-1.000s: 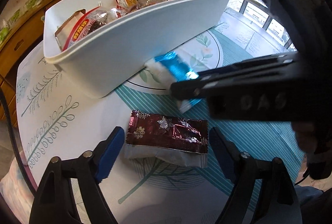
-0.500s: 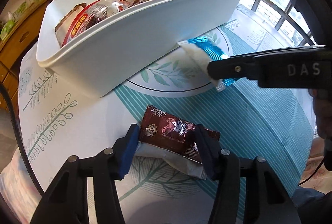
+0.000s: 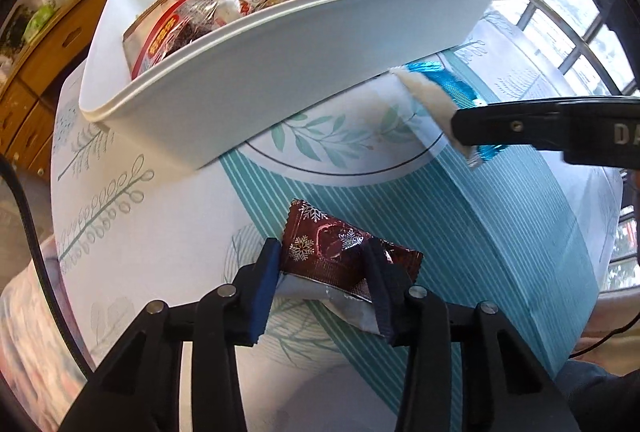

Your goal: Organize snacks

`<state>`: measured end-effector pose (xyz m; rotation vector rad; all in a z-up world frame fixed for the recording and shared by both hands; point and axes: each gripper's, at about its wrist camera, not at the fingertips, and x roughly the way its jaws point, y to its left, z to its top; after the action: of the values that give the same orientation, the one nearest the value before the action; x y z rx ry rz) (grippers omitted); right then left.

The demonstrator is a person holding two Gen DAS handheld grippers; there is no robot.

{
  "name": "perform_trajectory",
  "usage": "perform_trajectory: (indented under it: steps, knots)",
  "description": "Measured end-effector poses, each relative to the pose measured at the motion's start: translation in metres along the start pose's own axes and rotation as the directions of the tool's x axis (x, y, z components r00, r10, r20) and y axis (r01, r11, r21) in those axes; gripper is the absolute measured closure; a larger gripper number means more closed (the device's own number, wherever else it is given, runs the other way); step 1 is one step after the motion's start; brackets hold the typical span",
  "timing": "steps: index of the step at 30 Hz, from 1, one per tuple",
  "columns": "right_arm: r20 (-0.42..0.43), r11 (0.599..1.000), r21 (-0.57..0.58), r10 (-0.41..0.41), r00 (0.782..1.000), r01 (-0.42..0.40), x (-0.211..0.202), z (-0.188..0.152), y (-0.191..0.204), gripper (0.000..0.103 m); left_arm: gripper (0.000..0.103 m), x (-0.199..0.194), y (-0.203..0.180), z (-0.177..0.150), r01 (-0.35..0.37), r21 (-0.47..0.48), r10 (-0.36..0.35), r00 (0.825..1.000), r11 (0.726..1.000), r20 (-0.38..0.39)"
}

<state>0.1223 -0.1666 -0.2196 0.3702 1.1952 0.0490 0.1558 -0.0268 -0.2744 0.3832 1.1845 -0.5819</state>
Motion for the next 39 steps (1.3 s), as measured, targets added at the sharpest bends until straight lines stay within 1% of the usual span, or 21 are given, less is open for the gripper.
perform_trajectory:
  steps: [4, 6, 11, 14, 17, 18, 19, 21, 22, 23, 24, 26, 28, 31, 33, 35, 37, 39]
  knots:
    - [-0.046, 0.999, -0.027, 0.030, 0.998, -0.031, -0.009, 0.002, 0.000, 0.065, 0.066, -0.009, -0.006, 0.002, -0.029, -0.049, 0.028, 1.000, 0.998, -0.014]
    - [-0.082, 0.997, -0.051, 0.054, 0.995, -0.058, -0.014, 0.003, 0.004, 0.065, 0.066, -0.017, -0.008, 0.003, -0.044, -0.091, 0.043, 0.999, 0.995, -0.017]
    - [-0.145, 0.982, -0.154, 0.090, 0.985, -0.112, -0.027, 0.008, 0.024, 0.065, 0.070, -0.043, -0.006, 0.000, -0.064, -0.207, 0.062, 0.998, 0.976, -0.015]
    - [-0.154, 0.959, -0.248, 0.102, 0.983, -0.139, -0.038, 0.010, 0.040, 0.065, 0.071, -0.063, 0.002, -0.001, -0.085, -0.290, 0.088, 0.996, 0.953, -0.002]
    - [-0.153, 0.926, -0.336, 0.127, 0.980, -0.172, -0.048, 0.011, 0.052, 0.065, 0.073, -0.083, 0.014, 0.000, -0.090, -0.382, 0.108, 0.994, 0.920, 0.028]
    - [-0.150, 0.917, -0.353, 0.140, 0.979, -0.185, -0.052, 0.013, 0.052, 0.065, 0.073, -0.094, 0.018, 0.001, -0.091, -0.419, 0.127, 0.990, 0.903, 0.059]
    - [-0.147, 0.903, -0.373, 0.166, 0.975, -0.210, -0.056, 0.015, 0.056, 0.065, 0.074, -0.103, 0.021, 0.002, -0.093, -0.440, 0.141, 0.987, 0.893, 0.079]
    - [-0.145, 0.885, -0.396, 0.204, 0.968, -0.246, -0.064, 0.022, 0.060, 0.065, 0.076, -0.119, 0.026, 0.008, -0.114, -0.483, 0.188, 0.976, 0.868, 0.107]
    - [-0.137, 0.876, -0.410, 0.216, 0.967, -0.253, -0.067, 0.026, 0.061, 0.065, 0.077, -0.125, 0.030, 0.012, -0.122, -0.503, 0.207, 0.971, 0.855, 0.117]
    - [-0.127, 0.864, -0.432, 0.224, 0.966, -0.257, -0.072, 0.030, 0.064, 0.065, 0.084, -0.131, 0.034, 0.016, -0.123, -0.522, 0.221, 0.967, 0.844, 0.129]
    - [-0.122, 0.856, -0.445, 0.233, 0.965, -0.263, -0.075, 0.034, 0.065, 0.065, 0.087, -0.138, 0.039, 0.020, -0.118, -0.543, 0.233, 0.961, 0.831, 0.148]
    - [-0.105, 0.846, -0.458, 0.253, 0.962, -0.273, -0.083, 0.043, 0.064, 0.065, 0.087, -0.151, 0.046, 0.033, -0.107, -0.575, 0.256, 0.949, 0.811, 0.184]
    - [-0.080, 0.838, -0.468, 0.274, 0.958, -0.279, -0.090, 0.053, 0.063, 0.065, 0.087, -0.158, 0.051, 0.044, -0.092, -0.591, 0.271, 0.937, 0.801, 0.222]
    - [-0.020, 0.838, -0.484, 0.276, 0.961, -0.251, -0.098, 0.068, 0.062, 0.065, 0.087, -0.164, 0.055, 0.065, -0.073, -0.595, 0.278, 0.925, 0.801, 0.260]
    - [0.019, 0.847, -0.478, 0.276, 0.961, -0.233, -0.102, 0.079, 0.057, 0.065, 0.088, -0.167, 0.054, 0.080, -0.059, -0.587, 0.272, 0.920, 0.808, 0.283]
    - [0.075, 0.863, -0.464, 0.262, 0.962, -0.199, -0.107, 0.092, 0.050, 0.065, 0.088, -0.165, 0.052, 0.092, -0.052, -0.580, 0.263, 0.921, 0.813, 0.286]
    - [0.112, 0.876, -0.450, 0.249, 0.962, -0.174, -0.107, 0.102, 0.045, 0.065, 0.087, -0.160, 0.050, 0.104, -0.035, -0.573, 0.242, 0.926, 0.819, 0.289]
    - [0.148, 0.893, -0.425, 0.231, 0.962, -0.149, -0.107, 0.113, 0.036, 0.065, 0.087, -0.156, 0.049, 0.114, -0.022, -0.573, 0.223, 0.933, 0.819, 0.282]
